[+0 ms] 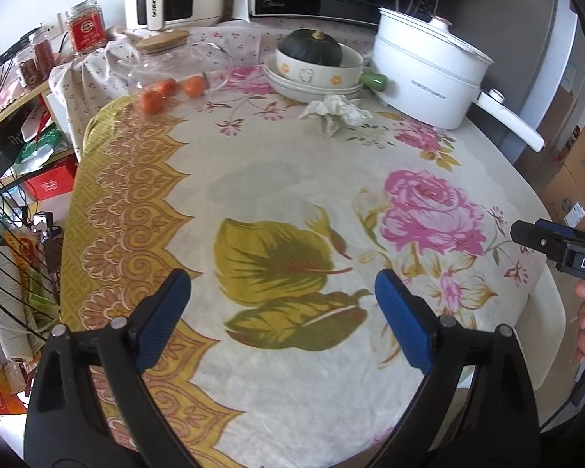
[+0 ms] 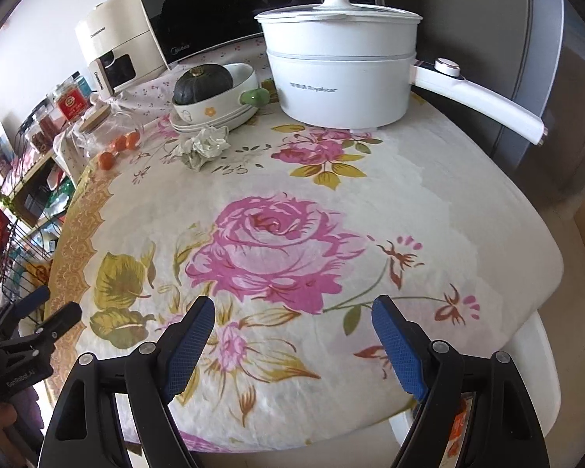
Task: Collect trash
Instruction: 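Grasp the crumpled white tissue with the right tool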
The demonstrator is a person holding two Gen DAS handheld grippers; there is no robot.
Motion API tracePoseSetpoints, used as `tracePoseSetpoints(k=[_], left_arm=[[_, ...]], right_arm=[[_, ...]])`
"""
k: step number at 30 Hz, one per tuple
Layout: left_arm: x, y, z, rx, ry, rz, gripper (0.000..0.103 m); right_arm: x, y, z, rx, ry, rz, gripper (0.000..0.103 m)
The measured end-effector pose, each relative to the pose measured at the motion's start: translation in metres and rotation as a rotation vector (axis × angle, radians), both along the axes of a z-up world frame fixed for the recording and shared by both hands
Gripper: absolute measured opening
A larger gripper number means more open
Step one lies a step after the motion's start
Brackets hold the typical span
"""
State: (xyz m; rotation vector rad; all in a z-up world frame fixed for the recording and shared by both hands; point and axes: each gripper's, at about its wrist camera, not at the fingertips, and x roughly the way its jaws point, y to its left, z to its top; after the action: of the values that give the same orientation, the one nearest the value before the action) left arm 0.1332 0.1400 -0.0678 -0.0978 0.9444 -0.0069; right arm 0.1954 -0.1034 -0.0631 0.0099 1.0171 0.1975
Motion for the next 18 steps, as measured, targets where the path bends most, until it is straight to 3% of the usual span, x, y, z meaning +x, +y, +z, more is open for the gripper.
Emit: tracePoseSetpoints(k=[6,11,18], left_arm=[[0.011,0.032,-0.005,-0.046,0.002,0.068,0.095],[0.016,0.042,-0.011,0.008,0.036,0.121,0.095],[0.02,0.046,-0.018,0.084,0.056,0.093,0.095]], right_arm=[[0.039,0.026,-0.007,0.043,-0.021,-0.01,0.084],[0.086,0.057,-0.022,0.046,-0.042,0.003,0.084],[0.146,0.114,-0.043,0.081,-0.064,0.068,0.084]])
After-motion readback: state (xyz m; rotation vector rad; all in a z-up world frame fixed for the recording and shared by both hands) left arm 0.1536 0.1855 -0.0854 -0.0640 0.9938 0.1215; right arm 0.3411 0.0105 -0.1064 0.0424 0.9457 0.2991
